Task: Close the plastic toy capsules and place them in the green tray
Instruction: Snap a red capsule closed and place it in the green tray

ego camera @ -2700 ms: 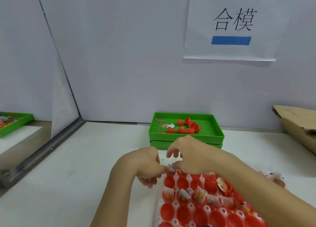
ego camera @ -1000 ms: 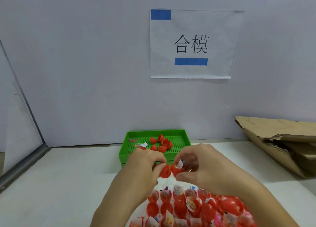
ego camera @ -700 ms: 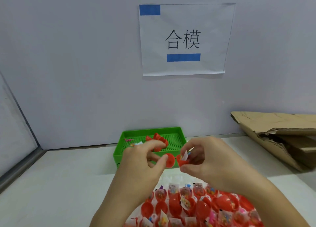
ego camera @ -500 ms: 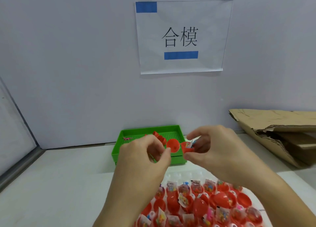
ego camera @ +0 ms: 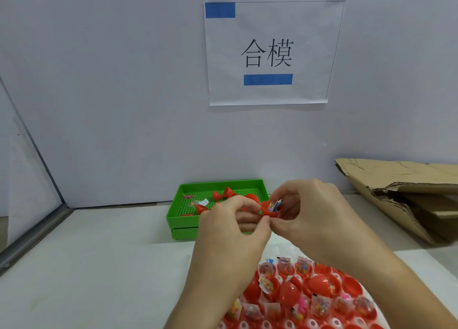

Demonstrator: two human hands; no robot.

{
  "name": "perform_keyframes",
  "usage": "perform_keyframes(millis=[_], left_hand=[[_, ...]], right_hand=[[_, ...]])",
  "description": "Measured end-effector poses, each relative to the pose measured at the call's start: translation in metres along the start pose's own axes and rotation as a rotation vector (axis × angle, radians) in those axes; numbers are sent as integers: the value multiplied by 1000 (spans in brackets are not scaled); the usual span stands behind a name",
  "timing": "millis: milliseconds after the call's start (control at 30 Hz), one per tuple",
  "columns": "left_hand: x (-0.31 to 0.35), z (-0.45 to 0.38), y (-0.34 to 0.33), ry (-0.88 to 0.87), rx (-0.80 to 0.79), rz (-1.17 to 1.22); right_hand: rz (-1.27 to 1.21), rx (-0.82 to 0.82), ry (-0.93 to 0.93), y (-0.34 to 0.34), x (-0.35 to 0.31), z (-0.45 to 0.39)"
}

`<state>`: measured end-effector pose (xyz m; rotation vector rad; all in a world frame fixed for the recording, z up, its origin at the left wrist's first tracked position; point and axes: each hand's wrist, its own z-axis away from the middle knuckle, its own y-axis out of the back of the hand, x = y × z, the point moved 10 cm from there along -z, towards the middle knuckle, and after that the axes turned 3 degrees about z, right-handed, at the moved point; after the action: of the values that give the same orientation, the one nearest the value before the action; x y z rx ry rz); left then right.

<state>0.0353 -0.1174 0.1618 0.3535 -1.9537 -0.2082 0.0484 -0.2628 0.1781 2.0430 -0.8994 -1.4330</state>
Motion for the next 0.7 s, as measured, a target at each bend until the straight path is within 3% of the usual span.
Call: perform_keyframes(millis=[233, 700], left_hand=[[-4, -4, 5, 4, 27, 57], [-12, -6, 8, -10, 38, 30]], right_hand=[[-45, -14, 37, -3, -6, 4], [-236, -236, 17, -16, 5, 12]])
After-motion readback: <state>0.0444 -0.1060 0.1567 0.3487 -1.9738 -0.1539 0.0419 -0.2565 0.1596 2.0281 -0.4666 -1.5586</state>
